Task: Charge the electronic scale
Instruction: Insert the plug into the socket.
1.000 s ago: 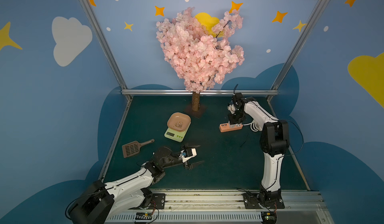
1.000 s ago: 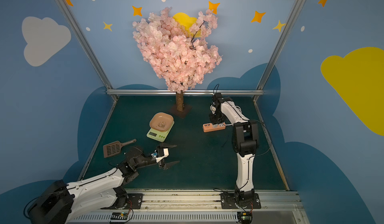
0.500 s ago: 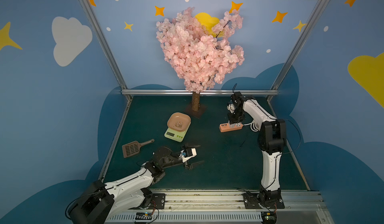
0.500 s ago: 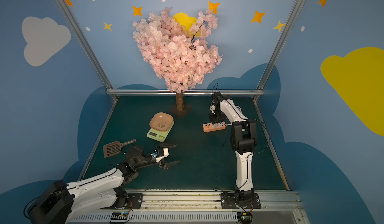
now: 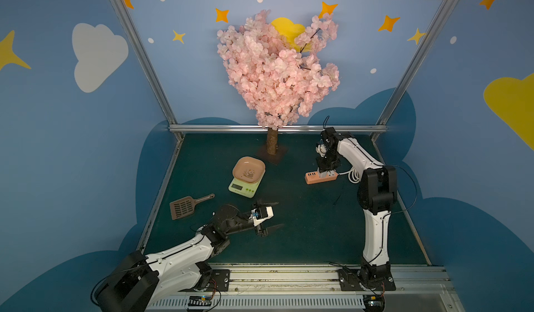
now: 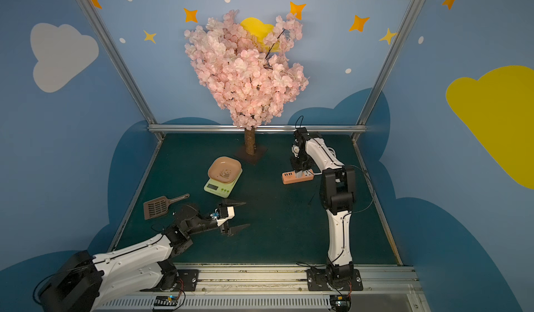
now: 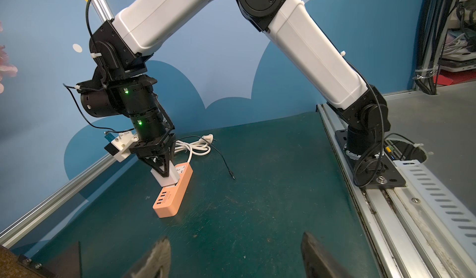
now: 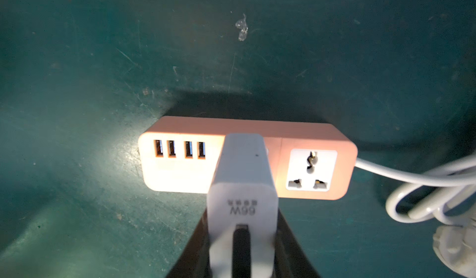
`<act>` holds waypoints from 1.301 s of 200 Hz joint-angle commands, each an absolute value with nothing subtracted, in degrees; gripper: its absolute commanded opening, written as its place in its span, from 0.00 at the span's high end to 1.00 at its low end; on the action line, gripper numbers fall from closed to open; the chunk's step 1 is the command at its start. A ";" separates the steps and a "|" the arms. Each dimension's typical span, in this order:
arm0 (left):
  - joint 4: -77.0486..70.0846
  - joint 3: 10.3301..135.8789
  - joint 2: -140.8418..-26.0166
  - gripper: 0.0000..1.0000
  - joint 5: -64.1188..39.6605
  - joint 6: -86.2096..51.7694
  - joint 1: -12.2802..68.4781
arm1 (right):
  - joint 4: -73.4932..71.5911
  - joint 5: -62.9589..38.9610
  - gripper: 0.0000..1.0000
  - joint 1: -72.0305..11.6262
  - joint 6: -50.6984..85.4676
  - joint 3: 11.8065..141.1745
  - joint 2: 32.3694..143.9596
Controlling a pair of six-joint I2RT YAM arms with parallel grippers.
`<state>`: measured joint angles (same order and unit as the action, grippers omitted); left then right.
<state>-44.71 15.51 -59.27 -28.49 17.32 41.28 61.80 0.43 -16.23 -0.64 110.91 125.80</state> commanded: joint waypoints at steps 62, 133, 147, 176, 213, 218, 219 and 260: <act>-46.40 15.38 -59.58 0.21 -28.75 17.05 41.20 | 52.22 -2.12 1.00 -18.51 2.73 93.44 122.34; -46.49 15.47 -59.42 0.21 -28.99 16.61 41.22 | 54.48 -4.93 1.00 -18.18 1.50 96.96 127.26; -46.41 15.45 -59.42 0.21 -28.92 16.70 41.22 | 55.94 -6.01 1.00 -18.69 1.23 99.18 128.67; -46.20 15.42 -59.10 0.21 -28.74 16.79 41.22 | 56.13 -7.19 1.00 -20.47 2.04 99.31 128.32; -46.04 15.44 -59.43 0.21 -28.75 16.88 41.21 | 55.57 -7.57 0.99 -23.15 4.15 98.13 125.38; -46.10 15.42 -59.52 0.21 -28.75 16.88 41.21 | 55.42 -7.47 0.99 -23.42 4.22 98.09 125.09; -46.08 15.44 -59.51 0.21 -28.79 16.88 41.22 | 55.40 -7.43 0.99 -23.44 4.26 98.04 125.03; -46.20 14.96 -58.94 0.21 -28.83 16.77 41.23 | 56.99 -5.84 0.96 -23.16 4.32 99.39 127.42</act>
<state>-45.10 15.51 -59.27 -28.53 17.30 41.28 52.40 1.63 -21.69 3.05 101.38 121.16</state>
